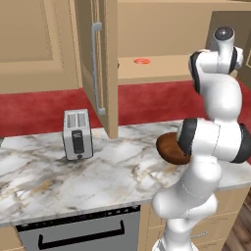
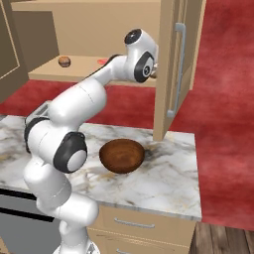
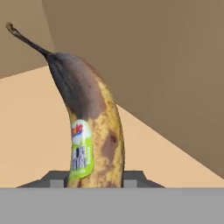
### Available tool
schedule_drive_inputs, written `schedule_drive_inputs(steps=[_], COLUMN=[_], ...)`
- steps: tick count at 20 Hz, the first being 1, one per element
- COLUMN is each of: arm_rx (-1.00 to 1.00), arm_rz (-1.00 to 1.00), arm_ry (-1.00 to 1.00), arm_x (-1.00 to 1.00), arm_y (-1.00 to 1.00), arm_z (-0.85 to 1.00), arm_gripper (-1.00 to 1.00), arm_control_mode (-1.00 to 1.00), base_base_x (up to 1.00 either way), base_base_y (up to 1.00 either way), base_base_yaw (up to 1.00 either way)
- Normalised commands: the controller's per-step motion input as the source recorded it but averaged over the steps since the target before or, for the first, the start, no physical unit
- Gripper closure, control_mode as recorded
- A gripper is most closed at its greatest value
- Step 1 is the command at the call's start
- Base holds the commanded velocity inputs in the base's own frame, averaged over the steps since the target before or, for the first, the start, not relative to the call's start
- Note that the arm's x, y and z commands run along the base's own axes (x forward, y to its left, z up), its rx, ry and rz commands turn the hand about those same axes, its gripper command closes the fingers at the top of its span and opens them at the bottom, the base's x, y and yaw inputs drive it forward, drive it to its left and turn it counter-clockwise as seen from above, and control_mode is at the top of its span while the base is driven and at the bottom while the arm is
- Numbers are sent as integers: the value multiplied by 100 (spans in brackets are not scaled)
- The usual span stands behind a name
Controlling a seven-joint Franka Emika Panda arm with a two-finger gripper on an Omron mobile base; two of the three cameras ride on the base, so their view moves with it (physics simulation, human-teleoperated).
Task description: Open the cabinet. Pick the tangerine and banana from the cabinet and place them into the bowl. Then close the cabinet.
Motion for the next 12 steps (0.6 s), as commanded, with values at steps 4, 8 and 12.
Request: schedule_drive_inputs(steps=[4, 8, 12], arm_rx=[-23, -22, -20], arm_rz=[1, 2, 3], arm_ry=[3, 15, 15], arm_x=[-27, -45, -84], arm_y=[15, 23, 23], arm_z=[12, 4, 0], arm_gripper=[100, 100, 100], arm_control_mode=[-100, -100, -100], base_base_x=[0, 0, 0], base_base_y=[0, 0, 0], base_base_yaw=[0, 0, 0])
